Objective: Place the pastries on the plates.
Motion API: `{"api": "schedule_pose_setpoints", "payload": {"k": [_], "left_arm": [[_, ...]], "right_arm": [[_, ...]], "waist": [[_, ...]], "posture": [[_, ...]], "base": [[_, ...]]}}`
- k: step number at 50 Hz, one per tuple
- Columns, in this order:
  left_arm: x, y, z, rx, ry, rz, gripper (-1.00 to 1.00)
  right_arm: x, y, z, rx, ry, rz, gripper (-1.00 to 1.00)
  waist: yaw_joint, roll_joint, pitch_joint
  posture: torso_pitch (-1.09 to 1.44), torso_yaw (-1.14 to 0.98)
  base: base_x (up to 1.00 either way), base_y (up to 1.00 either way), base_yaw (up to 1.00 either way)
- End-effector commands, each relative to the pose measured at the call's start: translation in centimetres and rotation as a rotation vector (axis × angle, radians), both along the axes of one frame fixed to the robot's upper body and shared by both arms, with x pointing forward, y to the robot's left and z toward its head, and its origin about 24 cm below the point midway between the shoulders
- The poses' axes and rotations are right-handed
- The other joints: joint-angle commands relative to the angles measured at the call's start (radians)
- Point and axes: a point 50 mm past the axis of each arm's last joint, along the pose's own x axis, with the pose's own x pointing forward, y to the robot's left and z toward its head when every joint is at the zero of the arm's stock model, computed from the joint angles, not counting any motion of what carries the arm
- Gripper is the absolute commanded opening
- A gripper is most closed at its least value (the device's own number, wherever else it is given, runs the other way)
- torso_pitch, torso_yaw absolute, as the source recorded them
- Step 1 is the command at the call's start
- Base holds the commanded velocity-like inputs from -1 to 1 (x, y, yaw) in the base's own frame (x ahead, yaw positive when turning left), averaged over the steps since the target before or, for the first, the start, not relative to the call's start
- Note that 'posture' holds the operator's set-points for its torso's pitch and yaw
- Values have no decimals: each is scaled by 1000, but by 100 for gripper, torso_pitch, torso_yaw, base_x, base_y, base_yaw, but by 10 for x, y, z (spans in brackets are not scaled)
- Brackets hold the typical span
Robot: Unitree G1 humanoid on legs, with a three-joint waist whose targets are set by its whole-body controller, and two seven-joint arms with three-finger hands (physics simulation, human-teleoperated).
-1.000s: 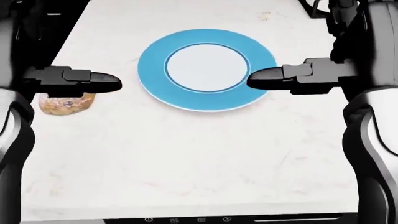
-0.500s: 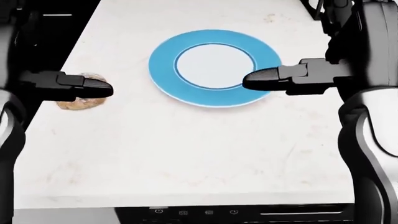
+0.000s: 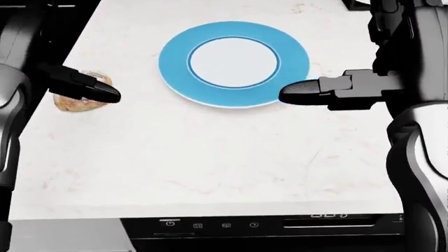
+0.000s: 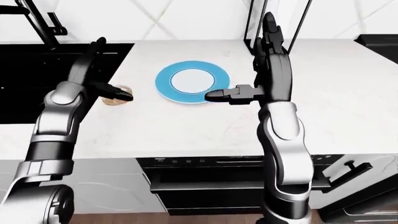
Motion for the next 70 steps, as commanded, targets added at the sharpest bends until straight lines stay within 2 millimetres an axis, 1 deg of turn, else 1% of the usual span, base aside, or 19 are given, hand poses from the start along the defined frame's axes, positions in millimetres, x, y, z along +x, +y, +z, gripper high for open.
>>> {"api": "schedule_pose_setpoints", "payload": {"k": [1, 4, 8, 17, 29, 31, 38, 40, 43, 48, 49, 54, 56, 58, 59, 60, 66, 68, 70], "left_arm": [[-3, -1, 28, 39, -90, -12, 100], [-3, 3, 24, 63, -46, -11, 100], [0, 8, 25, 68, -30, -7, 100], [6, 15, 17, 68, 6, 0, 100], [8, 17, 6, 94, 46, 0, 100], [8, 17, 1, 105, 59, 0, 100], [11, 16, -6, 110, 72, 3, 100], [12, 17, -7, 112, 72, 8, 91], [12, 13, -14, 115, 85, 1, 87], [14, 11, -17, 118, 93, -3, 82], [14, 12, -17, 118, 93, -1, 69], [15, 13, -19, 125, 98, 4, 65], [15, 13, -20, 128, 100, 5, 55], [16, 13, -20, 125, 100, 7, 52], [16, 12, -22, 125, 103, 4, 44], [16, 12, -23, 128, 104, 6, 31], [16, 11, -24, 129, 107, 2, 28], [17, 10, -24, 129, 110, -2, 16], [17, 10, -25, 130, 112, -5, 14]], "right_arm": [[-5, 2, 16, -9, -89, 8, 100], [-4, 4, 15, -9, -89, 12, 100], [-4, 3, 12, -10, -84, 9, 100], [-4, 3, 9, -6, -78, 8, 100], [-2, 2, 9, -8, -77, 6, 100], [-3, 2, 9, -4, -77, 4, 100], [-3, 2, 7, -4, -76, 4, 100], [-3, 2, 7, -3, -77, 5, 100], [-3, 2, 7, -4, -76, 5, 100], [-5, 1, 7, -3, -78, 2, 100], [-5, 1, 7, -2, -76, 1, 100], [-5, 1, 7, 0, -77, 3, 100], [-5, 1, 7, -1, -77, 2, 100], [-5, 0, 7, -2, -76, 1, 100], [-6, 0, 7, -2, -76, 1, 100], [-5, 1, 7, -1, -77, 3, 100], [-5, 1, 7, -3, -76, 4, 100], [-5, 1, 7, -2, -77, 2, 100], [-6, 0, 7, -3, -77, 0, 100]], "waist": [[1, 1, -30], [-1, 2, -31], [-1, 3, -32], [0, 2, -36], [-2, 3, -37], [-2, 2, -36], [-1, 2, -35], [-1, 1, -34], [-1, 1, -35], [0, 0, -34], [0, 0, -34], [1, 0, -35], [1, 0, -35], [1, 0, -36], [1, 0, -36], [1, 0, -36], [1, 1, -38], [1, 1, -39], [2, 1, -40]], "posture": [[0, 0], [0, 0], [0, 0], [0, 0], [0, 0], [0, 0], [0, 0], [0, 0], [0, 0], [0, 0], [0, 0], [0, 0], [0, 0], [0, 0], [0, 0], [0, 0], [0, 0], [0, 0], [0, 0]], "base": [[0, 0, 0], [0, 0, 0], [0, 0, 0], [0, 0, 0], [0, 0, 0], [0, 0, 0], [0, 0, 0], [0, 0, 0], [0, 0, 0], [0, 0, 0], [0, 0, 0], [0, 0, 0], [0, 0, 0], [0, 0, 0], [0, 0, 0], [0, 0, 0], [0, 0, 0], [0, 0, 0], [0, 0, 0]]}}
